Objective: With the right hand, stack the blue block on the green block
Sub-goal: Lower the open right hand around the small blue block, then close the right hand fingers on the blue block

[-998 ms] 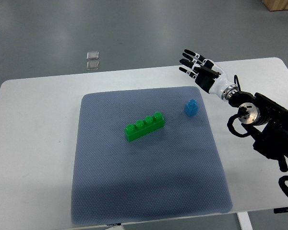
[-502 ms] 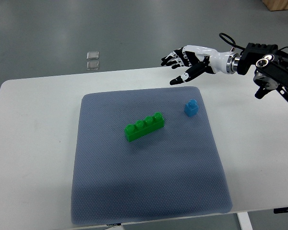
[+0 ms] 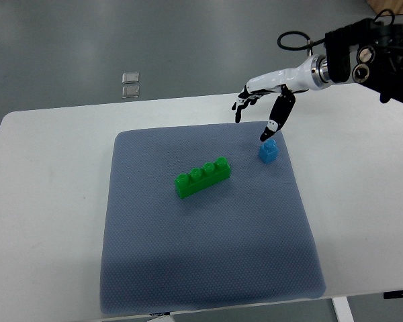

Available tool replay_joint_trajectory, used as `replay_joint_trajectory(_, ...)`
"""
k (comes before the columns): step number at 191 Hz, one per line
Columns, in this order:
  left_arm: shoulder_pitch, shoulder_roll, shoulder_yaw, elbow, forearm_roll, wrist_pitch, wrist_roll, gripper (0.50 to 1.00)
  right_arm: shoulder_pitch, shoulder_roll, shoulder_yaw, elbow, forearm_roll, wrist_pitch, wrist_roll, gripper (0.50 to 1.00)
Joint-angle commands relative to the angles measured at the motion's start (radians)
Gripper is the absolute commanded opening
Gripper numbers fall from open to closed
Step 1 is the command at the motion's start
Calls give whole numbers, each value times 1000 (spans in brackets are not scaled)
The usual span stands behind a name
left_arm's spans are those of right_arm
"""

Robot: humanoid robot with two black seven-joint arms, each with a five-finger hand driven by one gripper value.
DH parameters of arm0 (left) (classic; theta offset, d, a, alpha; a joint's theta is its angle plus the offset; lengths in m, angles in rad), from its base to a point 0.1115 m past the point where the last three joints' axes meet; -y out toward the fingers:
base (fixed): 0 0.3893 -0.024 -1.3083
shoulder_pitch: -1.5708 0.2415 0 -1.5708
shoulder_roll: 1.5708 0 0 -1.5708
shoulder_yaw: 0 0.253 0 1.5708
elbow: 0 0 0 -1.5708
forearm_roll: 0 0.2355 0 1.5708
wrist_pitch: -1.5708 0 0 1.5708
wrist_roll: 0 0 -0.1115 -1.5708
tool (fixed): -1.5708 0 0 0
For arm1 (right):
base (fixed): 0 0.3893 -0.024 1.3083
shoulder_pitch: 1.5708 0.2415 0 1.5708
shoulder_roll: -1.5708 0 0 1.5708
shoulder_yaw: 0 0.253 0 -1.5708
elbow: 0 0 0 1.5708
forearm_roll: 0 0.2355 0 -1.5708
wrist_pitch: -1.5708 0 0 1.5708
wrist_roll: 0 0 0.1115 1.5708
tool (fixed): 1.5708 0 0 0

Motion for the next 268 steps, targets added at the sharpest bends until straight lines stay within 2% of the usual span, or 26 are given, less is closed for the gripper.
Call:
replay_joint_trajectory(1, 0, 0, 3, -3, 2, -1, 0, 1000, -45, 26, 1, -31, -61, -71, -11, 917)
replay_joint_trajectory(37, 0, 0, 5, -3, 2, -1, 0, 1000, -77, 49, 6, -69, -77, -120, -29, 915)
replay_joint_trajectory(39, 0, 0, 5, -3, 2, -1, 0, 1000, -91, 63, 3, -86, -78, -141, -48, 915)
replay_joint_trajectory(83, 0, 0, 5, -1, 2, -1, 0, 1000, -140, 75, 3, -112, -83, -147, -52, 915)
replay_joint_trajectory(110, 0, 0, 5, -1, 2, -1, 0, 1000, -166, 78, 1, -116, -90, -183, -52, 911)
replay_joint_trajectory(123, 0, 0, 5, -1, 2, -1, 0, 1000, -174, 78, 0, -116, -101, -190, -52, 901)
replay_joint_trajectory(148, 0, 0, 5, -1, 2, -1, 0, 1000, -183, 78, -2, -135, -133, -212, -51, 830)
replay_joint_trajectory(163, 0, 0, 5, -1, 2, -1, 0, 1000, -186, 78, -3, -144, -141, -215, -49, 811)
replay_joint_trajectory(242, 0, 0, 5, 0, 2, 0, 0, 1000, -200, 92, -2, -166, -163, -217, -51, 803)
replay_joint_trajectory(268, 2, 0, 5, 0, 2, 0, 0, 1000, -196, 92, 0, -166, -163, -217, -49, 774)
